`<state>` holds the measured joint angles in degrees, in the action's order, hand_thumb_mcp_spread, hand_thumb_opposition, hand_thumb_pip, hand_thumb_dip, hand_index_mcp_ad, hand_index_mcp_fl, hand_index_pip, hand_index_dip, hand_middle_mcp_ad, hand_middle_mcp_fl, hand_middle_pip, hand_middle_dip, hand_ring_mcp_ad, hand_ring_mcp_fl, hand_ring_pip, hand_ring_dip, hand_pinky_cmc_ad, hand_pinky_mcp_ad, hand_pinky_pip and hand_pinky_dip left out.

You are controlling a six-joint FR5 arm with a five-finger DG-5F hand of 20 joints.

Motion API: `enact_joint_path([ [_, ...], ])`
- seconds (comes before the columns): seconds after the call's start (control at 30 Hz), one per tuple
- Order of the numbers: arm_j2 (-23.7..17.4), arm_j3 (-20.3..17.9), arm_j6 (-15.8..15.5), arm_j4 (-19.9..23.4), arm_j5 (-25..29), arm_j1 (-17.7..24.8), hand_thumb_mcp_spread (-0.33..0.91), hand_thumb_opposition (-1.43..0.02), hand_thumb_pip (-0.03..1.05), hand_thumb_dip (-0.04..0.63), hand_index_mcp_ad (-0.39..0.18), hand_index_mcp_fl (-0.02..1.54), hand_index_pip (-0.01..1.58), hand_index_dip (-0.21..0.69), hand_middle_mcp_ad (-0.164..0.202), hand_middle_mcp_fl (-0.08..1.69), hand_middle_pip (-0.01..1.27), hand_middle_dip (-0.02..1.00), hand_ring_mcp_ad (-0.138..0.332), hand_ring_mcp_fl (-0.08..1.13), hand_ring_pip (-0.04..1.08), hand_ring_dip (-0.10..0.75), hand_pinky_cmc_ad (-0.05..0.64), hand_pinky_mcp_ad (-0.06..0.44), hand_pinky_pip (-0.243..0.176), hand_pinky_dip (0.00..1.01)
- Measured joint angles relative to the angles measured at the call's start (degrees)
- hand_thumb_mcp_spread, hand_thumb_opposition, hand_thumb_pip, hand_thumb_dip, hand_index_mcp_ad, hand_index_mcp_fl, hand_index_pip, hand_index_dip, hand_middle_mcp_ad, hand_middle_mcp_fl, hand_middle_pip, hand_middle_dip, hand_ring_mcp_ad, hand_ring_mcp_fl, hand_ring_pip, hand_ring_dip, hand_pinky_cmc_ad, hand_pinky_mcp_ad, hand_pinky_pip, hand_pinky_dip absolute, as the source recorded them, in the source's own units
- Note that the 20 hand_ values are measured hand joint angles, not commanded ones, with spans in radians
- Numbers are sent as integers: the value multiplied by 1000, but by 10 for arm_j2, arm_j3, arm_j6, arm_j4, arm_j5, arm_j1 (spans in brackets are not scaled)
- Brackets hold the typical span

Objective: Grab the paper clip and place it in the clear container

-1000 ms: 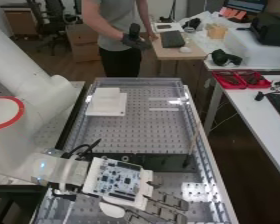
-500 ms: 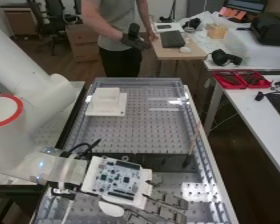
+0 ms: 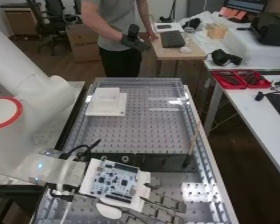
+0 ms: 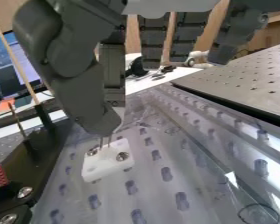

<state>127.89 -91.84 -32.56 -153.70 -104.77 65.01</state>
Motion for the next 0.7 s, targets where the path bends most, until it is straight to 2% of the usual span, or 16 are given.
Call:
enact_joint_path([
  [0.47,7,9,0,-3,-3,1,469,-860,749,302,-155,236,1529,126,61,37,138,188,87,0,93,73,250,211,-59,188],
  [0.7,9,9,3,4,-2,0,471,-883,740,305,-169,333,1525,122,61,59,138,188,87,0,89,73,246,211,-59,188],
])
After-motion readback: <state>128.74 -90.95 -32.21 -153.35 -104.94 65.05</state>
